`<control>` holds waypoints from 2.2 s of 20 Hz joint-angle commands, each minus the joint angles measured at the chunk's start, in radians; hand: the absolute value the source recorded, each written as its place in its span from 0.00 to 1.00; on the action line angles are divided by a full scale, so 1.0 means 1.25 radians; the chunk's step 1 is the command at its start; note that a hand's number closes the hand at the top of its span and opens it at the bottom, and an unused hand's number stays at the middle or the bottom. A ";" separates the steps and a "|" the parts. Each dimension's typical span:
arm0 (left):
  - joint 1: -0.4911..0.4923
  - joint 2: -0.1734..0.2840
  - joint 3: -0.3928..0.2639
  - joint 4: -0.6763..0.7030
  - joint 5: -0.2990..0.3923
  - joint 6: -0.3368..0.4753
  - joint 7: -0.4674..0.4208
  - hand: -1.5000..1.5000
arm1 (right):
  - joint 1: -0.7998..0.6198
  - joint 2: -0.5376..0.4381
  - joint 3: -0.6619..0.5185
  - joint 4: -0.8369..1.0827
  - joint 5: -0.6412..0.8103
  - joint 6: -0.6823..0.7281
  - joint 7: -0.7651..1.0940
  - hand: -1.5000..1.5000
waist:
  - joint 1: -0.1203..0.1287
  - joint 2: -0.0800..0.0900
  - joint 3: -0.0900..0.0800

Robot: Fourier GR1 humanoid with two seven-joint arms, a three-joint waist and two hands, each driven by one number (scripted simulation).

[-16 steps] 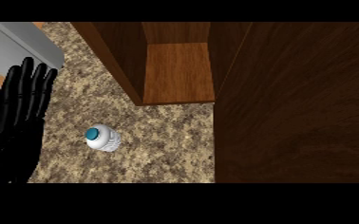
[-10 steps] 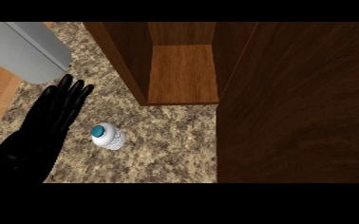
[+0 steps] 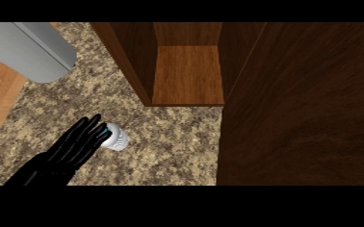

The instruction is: Pick up the bottled water, place it into the cabinet and close the cabinet

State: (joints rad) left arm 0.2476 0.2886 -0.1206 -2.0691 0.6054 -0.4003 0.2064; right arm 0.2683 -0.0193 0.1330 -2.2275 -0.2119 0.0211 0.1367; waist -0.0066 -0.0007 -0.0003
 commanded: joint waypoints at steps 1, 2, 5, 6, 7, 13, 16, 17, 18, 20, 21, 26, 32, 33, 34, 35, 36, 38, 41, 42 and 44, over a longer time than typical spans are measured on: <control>-0.009 0.054 0.058 0.000 0.114 -0.030 0.077 0.00 | 0.071 -0.007 -0.003 -0.031 -0.049 0.033 -0.004 0.00 | 0.002 0.000 0.000; 0.086 0.070 0.083 -0.003 0.120 -0.102 0.015 0.00 | 0.104 -0.002 0.032 -0.063 -0.014 0.017 0.015 0.00 | 0.006 -0.002 0.000; 0.030 0.085 0.123 0.020 0.167 -0.097 0.067 0.00 | 0.139 -0.013 0.015 -0.104 -0.057 0.026 0.024 0.00 | 0.003 -0.001 0.000; 0.110 0.068 0.134 0.035 0.139 -0.172 -0.005 0.00 | 0.165 -0.010 0.014 -0.093 -0.044 0.041 -0.023 0.00 | 0.006 -0.002 0.000; 0.089 0.102 0.159 0.005 0.183 -0.153 0.042 0.00 | 0.196 0.013 0.076 -0.048 -0.001 0.058 -0.077 0.00 | 0.005 -0.002 0.000; 0.123 0.068 0.197 0.025 0.179 -0.217 0.038 0.00 | 0.131 -0.017 0.004 -0.004 -0.053 0.059 -0.066 0.00 | 0.008 -0.001 0.000; 0.077 0.074 0.219 0.055 0.202 -0.203 0.071 0.00 | 0.206 -0.011 0.050 -0.053 -0.025 0.069 -0.101 0.00 | 0.004 -0.001 0.000; 0.092 0.035 0.196 0.059 0.137 -0.233 0.029 0.00 | 0.267 -0.039 0.024 -0.070 -0.055 0.118 -0.144 0.00 | 0.001 -0.002 0.000; 0.095 0.081 0.250 0.100 0.207 -0.271 0.028 0.00 | 0.249 0.014 0.121 0.016 0.052 0.082 -0.196 0.00 | 0.004 -0.001 0.000; 0.005 0.042 0.218 0.140 0.167 -0.237 0.040 0.00 | 0.228 -0.007 0.064 -0.040 -0.013 0.076 -0.137 0.00 | 0.000 0.000 0.000; 0.098 0.071 0.279 0.095 0.201 -0.296 0.020 0.00 | 0.237 -0.008 0.087 -0.070 0.008 0.066 -0.113 0.00 | 0.006 -0.001 0.000; 0.008 -0.029 0.247 0.189 0.046 -0.253 -0.006 0.00 | 0.227 0.008 0.107 -0.014 0.029 0.061 -0.166 0.00 | 0.003 0.000 0.000; -0.078 -0.023 0.301 0.356 -0.022 -0.323 -0.072 0.00 | 0.196 -0.010 0.057 0.055 0.001 0.086 -0.210 0.00 | 0.002 0.001 0.000; -0.084 -0.001 0.328 0.377 0.001 -0.352 -0.087 0.00 | 0.261 -0.005 0.113 0.014 0.036 0.086 -0.233 0.00 | 0.000 0.000 0.000; -0.091 0.014 0.330 0.376 0.000 -0.345 -0.070 0.00 | 0.248 -0.007 0.137 0.007 0.068 0.075 -0.208 0.00 | 0.001 0.000 0.000; -0.088 -0.052 0.289 0.334 -0.074 -0.306 -0.084 0.00 | 0.254 -0.002 0.118 -0.001 0.032 0.071 -0.215 0.00 | 0.001 0.000 0.000; -0.148 -0.021 0.317 0.444 -0.082 -0.348 -0.117 0.00 | 0.285 -0.039 0.086 -0.007 -0.003 0.113 -0.229 0.00 | -0.004 0.000 0.000; -0.193 0.013 0.352 0.506 -0.107 -0.369 -0.150 0.00 | 0.233 -0.026 0.069 -0.008 -0.021 0.088 -0.189 0.00 | -0.002 0.002 0.000; -0.187 -0.010 0.345 0.536 -0.182 -0.374 -0.203 0.00 | 0.342 -0.032 0.136 -0.017 0.033 0.118 -0.273 0.00 | -0.005 0.000 0.000; -0.230 -0.020 0.331 0.576 -0.230 -0.360 -0.218 0.00 | 0.288 -0.022 0.122 0.007 0.029 0.098 -0.251 0.00 | -0.004 0.001 0.000; -0.283 -0.019 0.320 0.596 -0.216 -0.326 -0.192 0.00 | 0.279 -0.021 0.150 -0.024 0.055 0.077 -0.219 0.00 | -0.003 0.001 0.000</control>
State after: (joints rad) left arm -0.0108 0.2603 0.2810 -1.4192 0.3890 -0.8232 -0.0094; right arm 0.6198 -0.0442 0.2930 -2.2471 -0.1725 0.1313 -0.1431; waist -0.0101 -0.0001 -0.0006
